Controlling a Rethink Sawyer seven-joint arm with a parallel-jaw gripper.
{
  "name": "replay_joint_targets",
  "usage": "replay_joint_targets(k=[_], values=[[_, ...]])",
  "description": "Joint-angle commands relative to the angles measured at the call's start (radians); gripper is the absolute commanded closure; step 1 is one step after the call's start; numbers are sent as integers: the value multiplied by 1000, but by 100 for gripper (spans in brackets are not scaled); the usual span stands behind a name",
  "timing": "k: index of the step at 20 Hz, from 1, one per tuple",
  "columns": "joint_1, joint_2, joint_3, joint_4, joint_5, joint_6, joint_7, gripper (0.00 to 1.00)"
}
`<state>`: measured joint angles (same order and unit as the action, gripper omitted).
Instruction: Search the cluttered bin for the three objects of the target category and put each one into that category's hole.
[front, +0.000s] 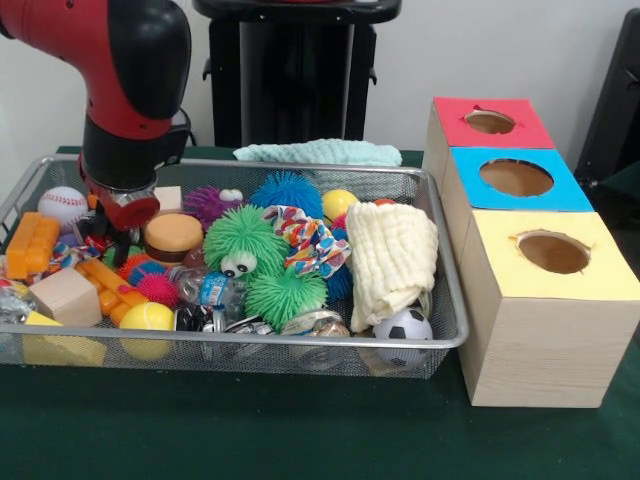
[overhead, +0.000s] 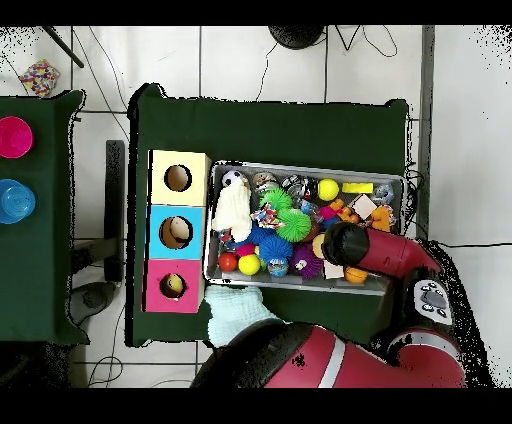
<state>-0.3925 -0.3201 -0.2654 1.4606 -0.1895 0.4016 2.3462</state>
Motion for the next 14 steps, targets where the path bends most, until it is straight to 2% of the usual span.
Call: replay_joint_targets(k=[1,2,3,6,14], values=[[77,140,-100,-86,-95,-82,84,0],[86,140,-113,-93,-100,-68,80,0],[121,134,-163,-126,-125,18,54,0],[128,126,-176,-132,-118,56,34,0],[80,122,-104,-117,-90,-6,21,0]])
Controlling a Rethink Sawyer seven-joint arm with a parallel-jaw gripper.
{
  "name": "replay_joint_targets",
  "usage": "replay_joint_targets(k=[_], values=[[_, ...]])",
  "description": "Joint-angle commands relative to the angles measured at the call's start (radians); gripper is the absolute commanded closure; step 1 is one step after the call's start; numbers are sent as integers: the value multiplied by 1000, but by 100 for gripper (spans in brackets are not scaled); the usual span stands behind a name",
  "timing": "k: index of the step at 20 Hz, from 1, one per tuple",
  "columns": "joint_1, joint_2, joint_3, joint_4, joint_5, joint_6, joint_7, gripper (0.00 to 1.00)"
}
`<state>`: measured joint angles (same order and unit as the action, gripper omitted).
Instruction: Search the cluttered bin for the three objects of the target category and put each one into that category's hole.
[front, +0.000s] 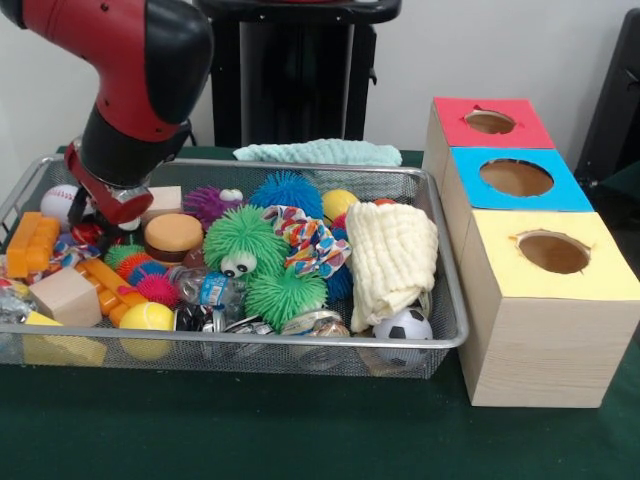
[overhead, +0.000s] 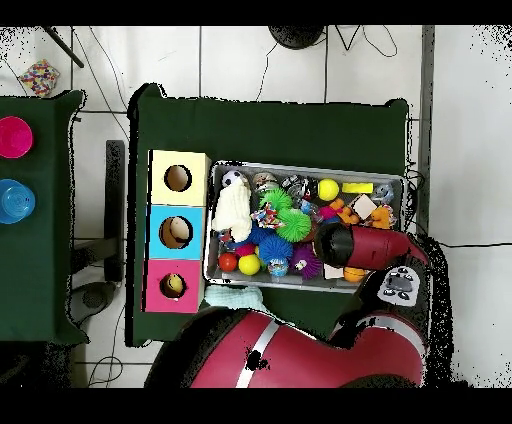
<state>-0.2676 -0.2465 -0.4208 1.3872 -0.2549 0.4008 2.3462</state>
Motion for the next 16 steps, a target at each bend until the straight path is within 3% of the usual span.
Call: replay_joint_targets(k=[1,4,9,10,12,14,16], values=[[-72,39,96,-25,-11,-24,11,0],[-122,5,188,13,21,-22,-13,0],[-119,-63,231,-14,32,39,-39,0],[-130,-73,256,-1,39,14,-29,0],[-192,-90,362,55,70,-63,-16,0],[-271,-87,483,111,136,-10,-25,0],[-248,-94,460,90,118,14,-22,0]])
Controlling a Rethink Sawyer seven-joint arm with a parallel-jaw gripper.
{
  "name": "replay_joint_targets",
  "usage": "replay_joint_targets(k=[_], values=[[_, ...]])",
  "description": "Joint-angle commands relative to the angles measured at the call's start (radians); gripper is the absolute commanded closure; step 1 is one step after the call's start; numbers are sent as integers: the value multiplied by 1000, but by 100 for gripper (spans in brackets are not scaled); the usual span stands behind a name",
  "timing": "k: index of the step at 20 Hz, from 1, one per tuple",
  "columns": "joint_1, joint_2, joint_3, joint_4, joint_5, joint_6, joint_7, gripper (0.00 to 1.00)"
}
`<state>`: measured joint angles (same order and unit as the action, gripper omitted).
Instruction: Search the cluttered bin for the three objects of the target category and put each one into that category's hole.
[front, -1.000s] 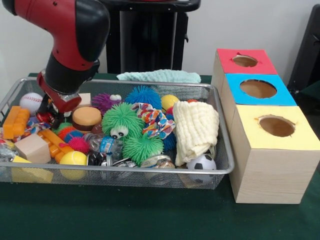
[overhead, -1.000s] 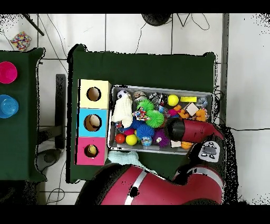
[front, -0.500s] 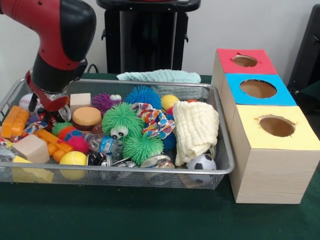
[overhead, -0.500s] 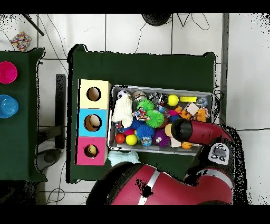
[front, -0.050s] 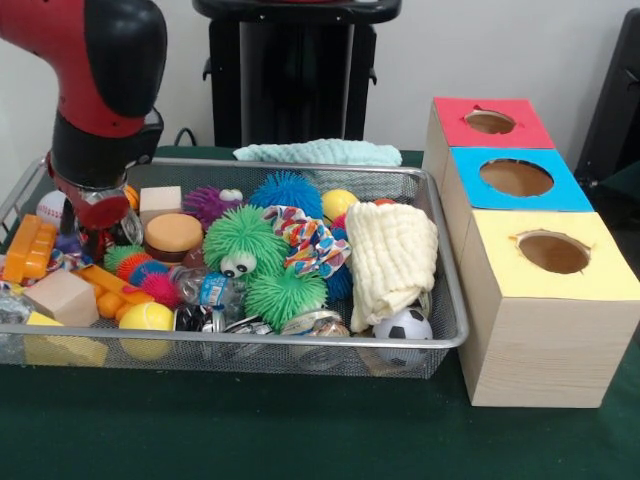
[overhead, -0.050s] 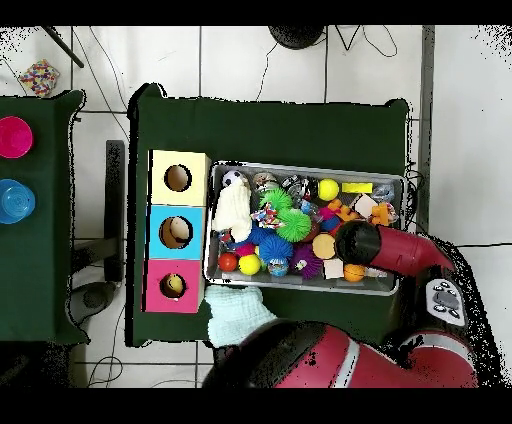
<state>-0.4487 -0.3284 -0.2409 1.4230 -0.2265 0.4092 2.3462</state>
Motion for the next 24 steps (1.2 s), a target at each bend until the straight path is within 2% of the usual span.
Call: replay_joint_targets(k=[1,3,6,9,15,21,24], values=[[-58,-16,272,39,76,16,-31,0],[-58,-24,278,12,40,28,-76,0],[-93,-26,332,-5,-22,-11,-156,0],[-117,-21,368,-1,-25,19,-175,0],[-119,-23,390,-59,-21,154,-203,0],[-159,-14,456,-52,-49,83,-221,0],[-166,-11,469,-49,-54,79,-210,0]])
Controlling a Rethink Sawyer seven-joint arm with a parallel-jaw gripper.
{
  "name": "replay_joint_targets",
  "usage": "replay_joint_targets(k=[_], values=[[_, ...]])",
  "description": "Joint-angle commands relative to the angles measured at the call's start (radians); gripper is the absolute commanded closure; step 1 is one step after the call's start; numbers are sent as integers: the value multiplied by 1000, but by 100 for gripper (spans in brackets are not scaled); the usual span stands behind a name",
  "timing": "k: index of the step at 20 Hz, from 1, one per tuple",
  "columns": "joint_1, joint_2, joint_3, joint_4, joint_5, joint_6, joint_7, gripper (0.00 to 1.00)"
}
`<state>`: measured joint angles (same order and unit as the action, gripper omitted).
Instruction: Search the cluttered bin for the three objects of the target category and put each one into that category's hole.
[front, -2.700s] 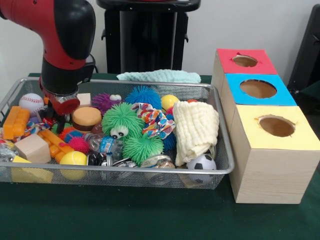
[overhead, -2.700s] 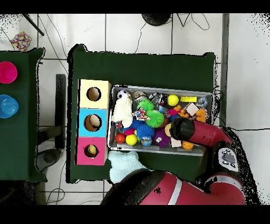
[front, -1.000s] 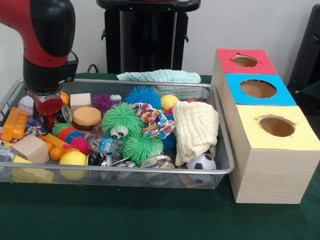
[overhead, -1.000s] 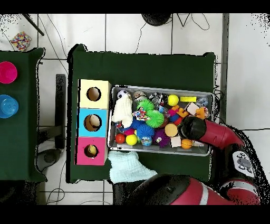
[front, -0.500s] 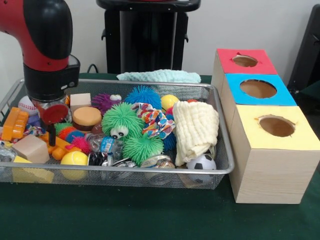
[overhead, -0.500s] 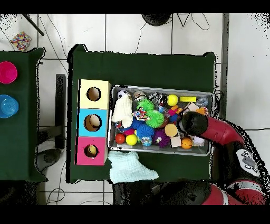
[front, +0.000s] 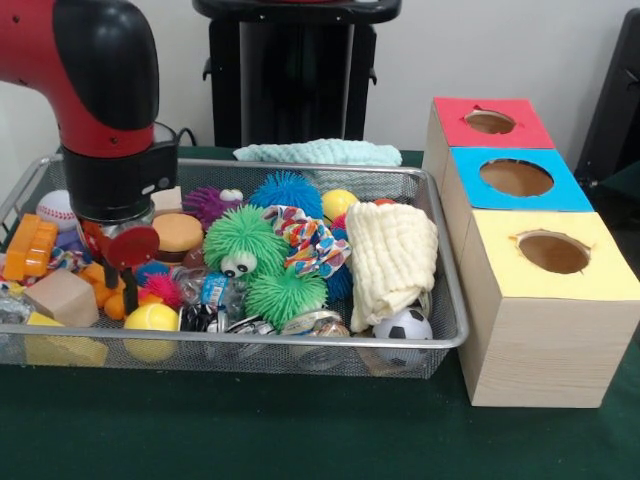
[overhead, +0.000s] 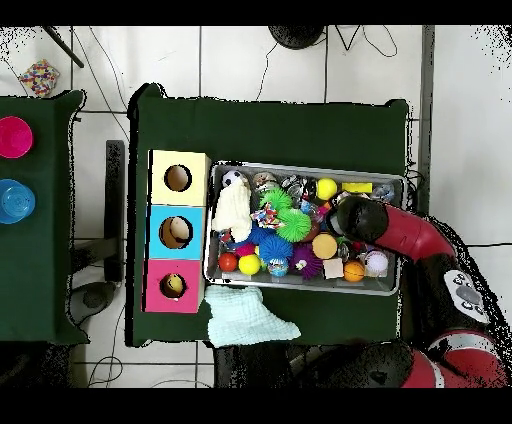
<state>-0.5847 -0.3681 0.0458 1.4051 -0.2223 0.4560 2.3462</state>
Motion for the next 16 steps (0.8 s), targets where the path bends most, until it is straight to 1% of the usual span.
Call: replay_joint_targets(k=[1,3,5,7,9,13,15,16], values=[[-30,26,181,-30,-62,37,-202,0],[-23,28,168,-34,-78,37,-188,0],[-32,43,175,-40,-85,28,-181,0],[-39,49,170,-38,-114,-24,-173,0],[-58,72,183,-40,-117,-21,-180,0],[-70,87,207,-70,-129,-20,-186,0],[-48,82,191,-99,-155,-18,-191,0],[-31,70,179,-116,-190,-35,-205,0]])
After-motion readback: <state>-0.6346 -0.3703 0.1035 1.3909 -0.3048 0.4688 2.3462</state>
